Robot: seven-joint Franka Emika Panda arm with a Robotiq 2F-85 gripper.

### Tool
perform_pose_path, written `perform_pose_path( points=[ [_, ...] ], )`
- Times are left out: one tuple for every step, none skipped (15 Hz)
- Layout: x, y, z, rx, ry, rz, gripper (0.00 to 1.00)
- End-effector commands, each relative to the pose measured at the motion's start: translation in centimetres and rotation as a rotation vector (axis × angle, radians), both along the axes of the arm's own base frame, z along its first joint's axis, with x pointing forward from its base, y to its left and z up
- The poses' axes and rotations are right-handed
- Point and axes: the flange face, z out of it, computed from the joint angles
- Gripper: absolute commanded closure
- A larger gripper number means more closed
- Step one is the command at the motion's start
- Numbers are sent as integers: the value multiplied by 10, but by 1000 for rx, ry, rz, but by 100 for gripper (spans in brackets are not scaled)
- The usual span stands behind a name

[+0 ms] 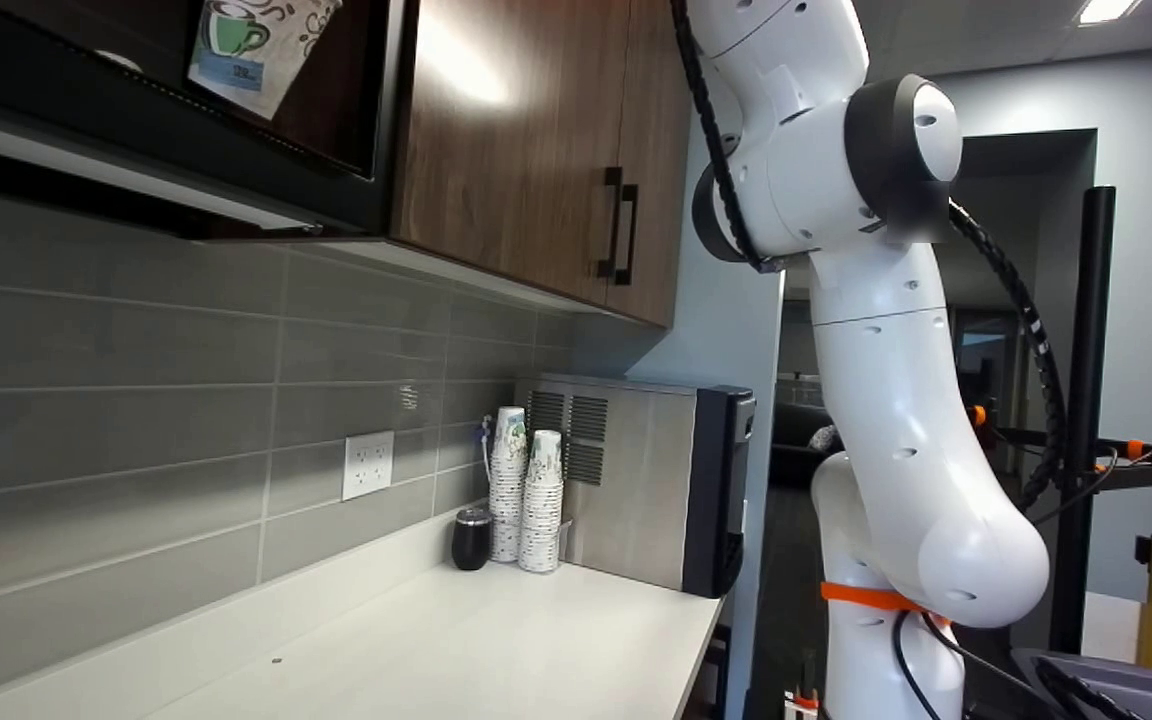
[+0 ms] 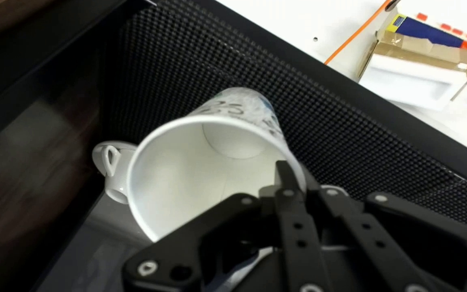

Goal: Pick up the coffee cup from the left side of the counter and place it in the open upper cabinet.

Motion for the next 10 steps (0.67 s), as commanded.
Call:
perform_pose_path(
  points=[
    [11, 1, 5, 46, -17, -12, 99],
    [13, 1, 3, 46, -14, -16, 99],
    [16, 0, 0, 43, -5, -22, 99],
    [19, 0, -2, 42, -1, -26, 99],
    [22, -1, -4, 40, 2, -33, 99],
    [24, -1, -5, 40, 4, -37, 99],
    [26, -1, -6, 39, 7, -47, 71],
    [28, -1, -7, 41, 6, -52, 71],
    [29, -1, -8, 42, 3, -59, 64],
    [29, -2, -7, 42, 0, -67, 56]
  ],
)
